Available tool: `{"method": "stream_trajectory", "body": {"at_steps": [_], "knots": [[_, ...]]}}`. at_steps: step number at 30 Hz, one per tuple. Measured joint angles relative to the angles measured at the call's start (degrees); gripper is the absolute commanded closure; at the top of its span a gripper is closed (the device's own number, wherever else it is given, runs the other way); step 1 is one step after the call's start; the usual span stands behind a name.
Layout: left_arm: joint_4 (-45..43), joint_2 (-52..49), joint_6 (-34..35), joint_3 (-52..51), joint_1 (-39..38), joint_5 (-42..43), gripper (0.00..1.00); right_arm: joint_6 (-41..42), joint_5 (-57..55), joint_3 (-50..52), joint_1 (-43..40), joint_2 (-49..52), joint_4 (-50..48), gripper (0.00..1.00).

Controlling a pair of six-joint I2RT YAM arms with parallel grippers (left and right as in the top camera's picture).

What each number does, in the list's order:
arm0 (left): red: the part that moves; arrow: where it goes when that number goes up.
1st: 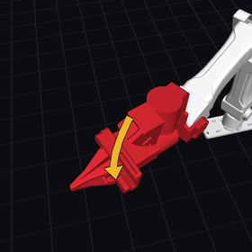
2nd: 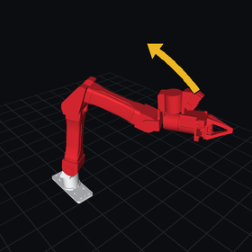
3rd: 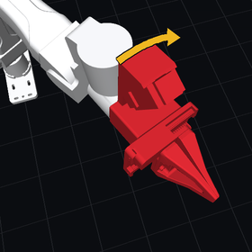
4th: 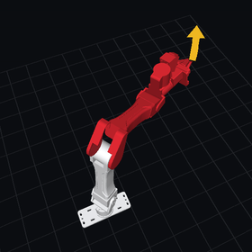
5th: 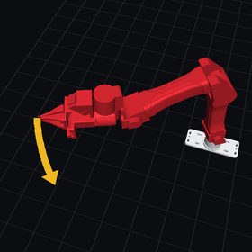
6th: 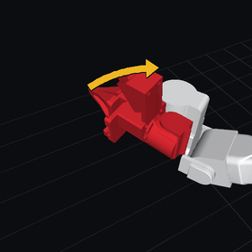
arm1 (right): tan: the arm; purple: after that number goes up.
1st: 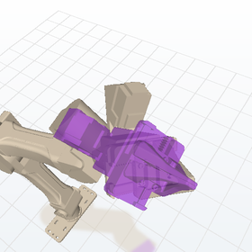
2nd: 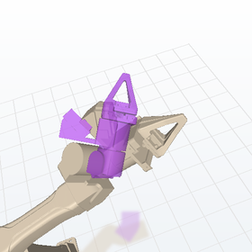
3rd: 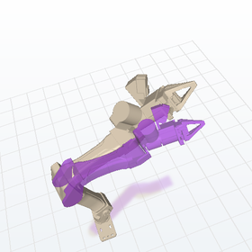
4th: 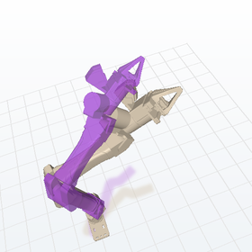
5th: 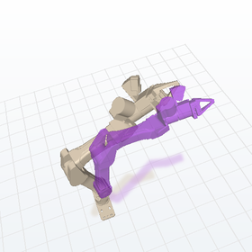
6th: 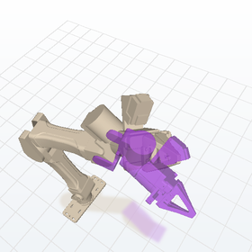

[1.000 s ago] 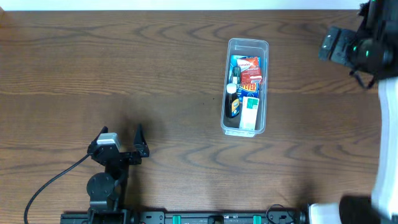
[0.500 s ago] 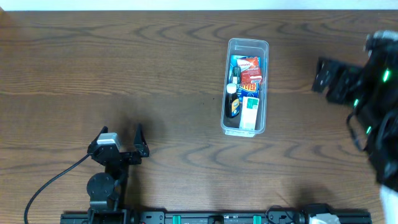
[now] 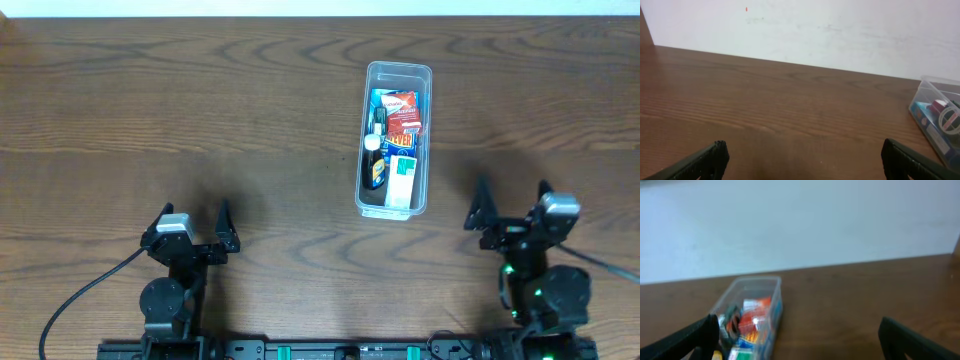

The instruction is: Pack container

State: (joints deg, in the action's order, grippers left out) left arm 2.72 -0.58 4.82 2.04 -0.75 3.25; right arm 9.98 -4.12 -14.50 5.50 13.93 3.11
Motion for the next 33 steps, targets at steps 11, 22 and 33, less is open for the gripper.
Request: {"method": "stream_trajectory", "body": {"at_steps": [11,22,33], "knots": [[0.0,0.0,0.0,0.0,0.0,0.0,0.02,-0.2,3.3,11.9,-0.4,-8.8,-9.7,0.01],[0.0,0.0,-0.2,0.0,0.0,0.0,0.02,-1.0,4.4,13.9,-3.7,-13.0,-3.9,0.01],[0.0,0.0,-0.2,0.0,0.0,0.0,0.02,-7.9,6.3,14.1,-3.7,-13.2,0.8,0.01]]}}
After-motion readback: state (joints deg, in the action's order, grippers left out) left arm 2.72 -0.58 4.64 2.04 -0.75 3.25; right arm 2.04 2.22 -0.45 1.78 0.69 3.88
